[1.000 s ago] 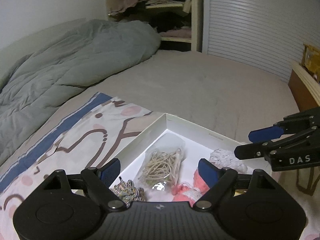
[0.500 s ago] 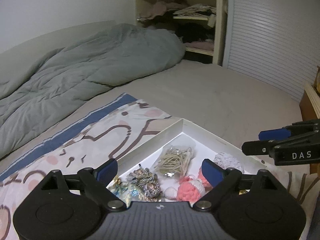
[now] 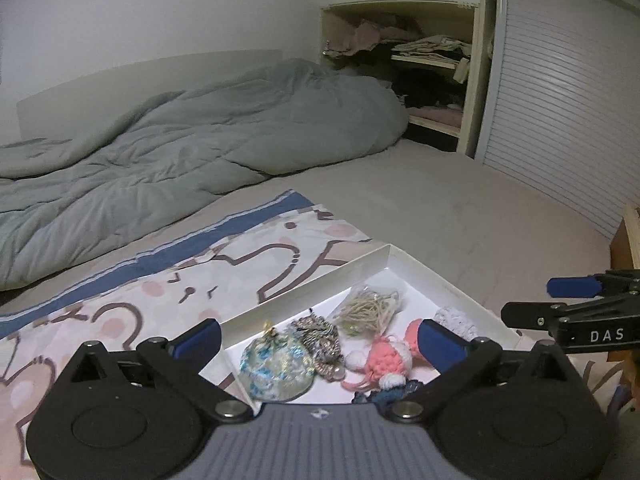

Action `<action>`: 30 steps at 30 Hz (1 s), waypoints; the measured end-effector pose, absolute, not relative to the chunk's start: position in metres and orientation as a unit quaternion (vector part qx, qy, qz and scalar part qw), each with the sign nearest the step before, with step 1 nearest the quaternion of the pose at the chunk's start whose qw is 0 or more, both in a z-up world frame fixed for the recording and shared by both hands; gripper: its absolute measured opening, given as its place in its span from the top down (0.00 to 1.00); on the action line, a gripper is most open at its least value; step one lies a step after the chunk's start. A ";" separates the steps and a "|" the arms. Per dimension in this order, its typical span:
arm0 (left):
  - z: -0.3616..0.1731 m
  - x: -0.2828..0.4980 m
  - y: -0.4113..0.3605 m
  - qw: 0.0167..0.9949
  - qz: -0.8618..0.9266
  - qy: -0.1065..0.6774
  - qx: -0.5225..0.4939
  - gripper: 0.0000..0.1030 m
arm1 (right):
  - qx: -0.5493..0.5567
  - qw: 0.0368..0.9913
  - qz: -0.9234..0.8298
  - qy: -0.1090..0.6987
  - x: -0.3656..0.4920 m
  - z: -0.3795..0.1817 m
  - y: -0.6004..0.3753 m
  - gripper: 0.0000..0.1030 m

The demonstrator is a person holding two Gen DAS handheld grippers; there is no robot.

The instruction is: Organize objects

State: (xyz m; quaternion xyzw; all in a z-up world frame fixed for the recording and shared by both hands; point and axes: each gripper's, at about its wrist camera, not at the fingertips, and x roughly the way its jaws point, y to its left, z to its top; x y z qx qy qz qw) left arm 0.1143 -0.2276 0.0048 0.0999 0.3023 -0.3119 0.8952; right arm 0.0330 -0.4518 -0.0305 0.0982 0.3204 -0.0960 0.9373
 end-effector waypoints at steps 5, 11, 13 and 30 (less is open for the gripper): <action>0.007 0.098 -0.216 0.901 -0.297 0.299 0.098 0.00 | 0.096 0.941 -0.094 0.311 0.020 -0.024 -0.443 0.11; 0.007 0.086 -0.201 0.914 -0.256 0.301 0.088 0.00 | 0.087 0.945 -0.089 0.304 0.006 -0.021 -0.430 0.07; 0.006 0.082 -0.196 0.914 -0.256 0.304 0.083 0.00 | 0.087 0.945 -0.087 0.304 0.003 -0.020 -0.428 0.05; -0.019 0.063 -0.178 0.903 -0.227 0.357 0.074 0.00 | 0.071 0.933 -0.102 0.337 -0.019 -0.033 -0.411 0.00</action>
